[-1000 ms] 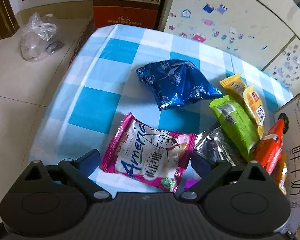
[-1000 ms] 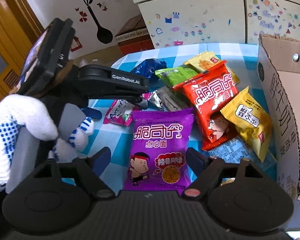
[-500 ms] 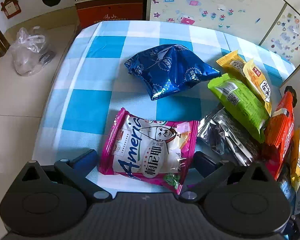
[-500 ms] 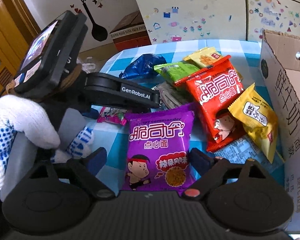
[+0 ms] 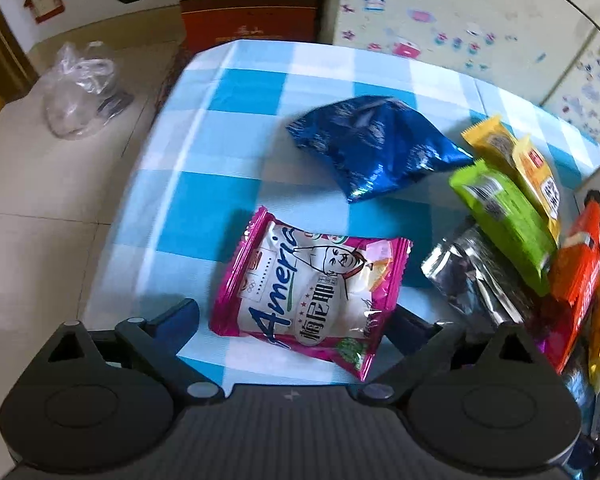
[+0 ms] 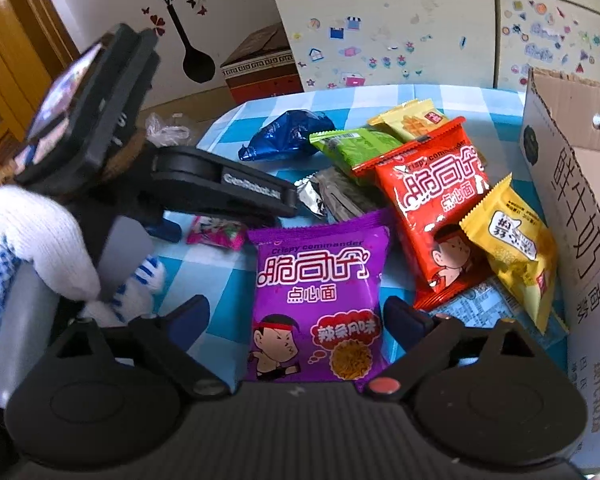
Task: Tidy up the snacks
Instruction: 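Move right gripper onto purple snack bag while left gripper approaches pink America bag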
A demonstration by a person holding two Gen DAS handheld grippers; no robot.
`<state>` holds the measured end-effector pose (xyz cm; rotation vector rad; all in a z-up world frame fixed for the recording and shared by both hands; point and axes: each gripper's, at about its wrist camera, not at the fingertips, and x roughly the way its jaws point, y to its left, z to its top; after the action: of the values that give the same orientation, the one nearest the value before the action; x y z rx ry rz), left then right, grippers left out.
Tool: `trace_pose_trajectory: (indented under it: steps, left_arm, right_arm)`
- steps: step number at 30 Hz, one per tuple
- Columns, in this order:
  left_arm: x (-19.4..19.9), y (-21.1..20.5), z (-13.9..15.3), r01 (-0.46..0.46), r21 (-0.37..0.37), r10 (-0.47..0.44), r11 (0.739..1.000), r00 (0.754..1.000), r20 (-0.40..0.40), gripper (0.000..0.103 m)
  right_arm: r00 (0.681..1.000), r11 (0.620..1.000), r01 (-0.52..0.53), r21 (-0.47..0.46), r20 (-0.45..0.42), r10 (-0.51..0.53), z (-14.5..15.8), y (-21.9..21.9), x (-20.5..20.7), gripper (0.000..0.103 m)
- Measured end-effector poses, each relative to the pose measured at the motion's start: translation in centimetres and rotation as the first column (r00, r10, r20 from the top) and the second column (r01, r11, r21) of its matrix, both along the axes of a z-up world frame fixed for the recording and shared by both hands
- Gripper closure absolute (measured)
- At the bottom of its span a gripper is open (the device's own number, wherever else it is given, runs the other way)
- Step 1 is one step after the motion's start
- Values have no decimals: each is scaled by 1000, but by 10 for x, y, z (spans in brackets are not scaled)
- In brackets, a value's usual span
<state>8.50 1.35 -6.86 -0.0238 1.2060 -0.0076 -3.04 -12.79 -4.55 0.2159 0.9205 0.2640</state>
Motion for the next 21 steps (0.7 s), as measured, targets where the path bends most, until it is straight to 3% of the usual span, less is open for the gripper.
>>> trace_pose_trajectory:
  steps: [9, 10, 14, 18, 21]
  left_arm:
    - [3, 3, -2, -5, 6, 5, 1000, 1000, 13, 1]
    - [2, 4, -1, -2, 2, 2, 1000, 1000, 21, 4]
    - [-3, 5, 4, 8, -10, -7, 1000, 999, 44, 17]
    - [-12, 10, 8, 1, -18, 0, 1000, 998, 60, 27]
    - [-19, 19, 12, -22, -66, 26, 998, 998, 56, 31]
  right_arm:
    - [1000, 1000, 19, -9, 0, -19, -3, 4, 1, 10]
    - [1000, 1000, 21, -8, -4, -21, -3, 3, 1, 11]
    - [998, 999, 42, -25, -36, -43, -10, 0, 4, 31]
    - [997, 998, 54, 12, -53, -53, -11, -5, 6, 37]
    - [997, 998, 50, 33, -60, -48, -10, -7, 4, 37]
